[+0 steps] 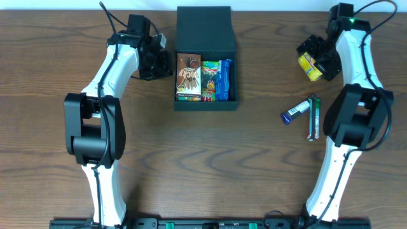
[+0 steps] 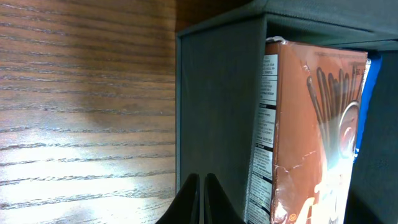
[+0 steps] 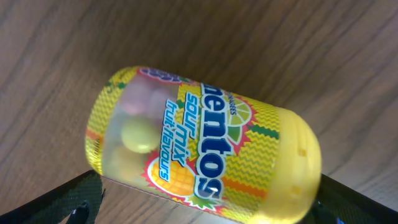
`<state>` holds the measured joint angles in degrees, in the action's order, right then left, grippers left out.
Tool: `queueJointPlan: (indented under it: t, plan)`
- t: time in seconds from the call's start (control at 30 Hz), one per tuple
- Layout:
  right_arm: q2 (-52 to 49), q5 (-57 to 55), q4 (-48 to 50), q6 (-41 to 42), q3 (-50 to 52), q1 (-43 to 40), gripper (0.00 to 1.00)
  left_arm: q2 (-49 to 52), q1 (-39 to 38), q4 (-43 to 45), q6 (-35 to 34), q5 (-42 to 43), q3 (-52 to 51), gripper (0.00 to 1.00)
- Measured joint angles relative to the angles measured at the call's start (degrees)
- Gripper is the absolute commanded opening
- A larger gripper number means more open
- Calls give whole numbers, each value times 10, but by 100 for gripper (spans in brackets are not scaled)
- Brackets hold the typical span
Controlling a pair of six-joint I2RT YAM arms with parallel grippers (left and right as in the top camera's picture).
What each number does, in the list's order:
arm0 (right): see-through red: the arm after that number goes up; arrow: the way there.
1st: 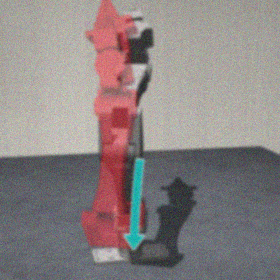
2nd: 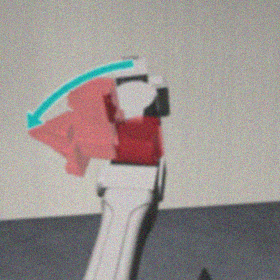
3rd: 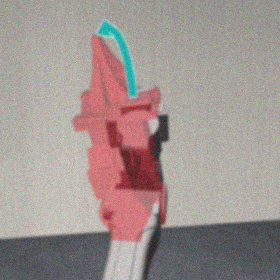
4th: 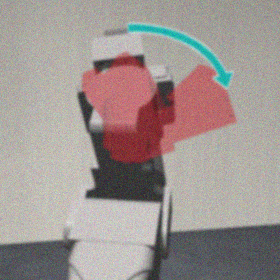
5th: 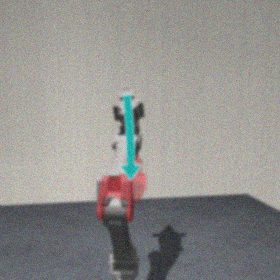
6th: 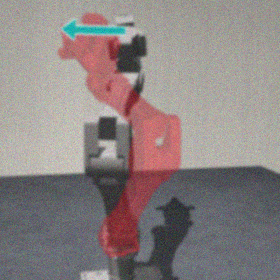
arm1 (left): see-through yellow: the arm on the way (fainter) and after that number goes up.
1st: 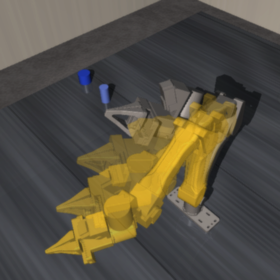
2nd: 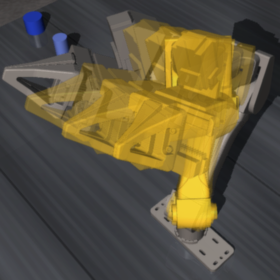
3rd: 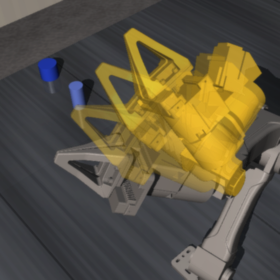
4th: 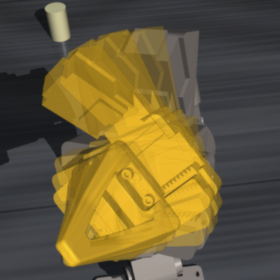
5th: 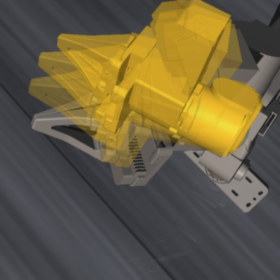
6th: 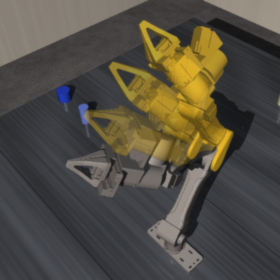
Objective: Pack container
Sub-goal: 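Rotate the right gripper and grasp the yellow Mentos bottle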
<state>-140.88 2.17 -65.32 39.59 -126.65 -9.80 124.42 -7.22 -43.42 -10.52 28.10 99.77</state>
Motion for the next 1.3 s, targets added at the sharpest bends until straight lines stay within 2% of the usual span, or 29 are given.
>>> queueJointPlan:
  t: [0.27,0.4,0.5,0.6,0.77,0.93,1.1,1.3]
  plan:
    - [-13,22,-33,-20,0,0,99,0,0,0,0,0,0,6]
    - [-12,31,-79,-58,0,0,94,0,0,0,0,0,0,6]
    - [-1,33,-85,-122,0,1,93,0,0,0,0,0,0,6]
    - [36,26,-58,-214,0,3,99,0,0,0,0,0,0,6]
    - [94,3,-9,-379,-12,7,99,0,0,0,0,0,0,6]
    - [89,-8,7,-512,-18,7,99,0,0,0,0,0,0,6]
    - [59,-37,19,-575,-18,7,99,0,0,0,0,0,0,6]
    - [23,-50,19,-600,-18,5,99,0,0,0,0,0,0,6]
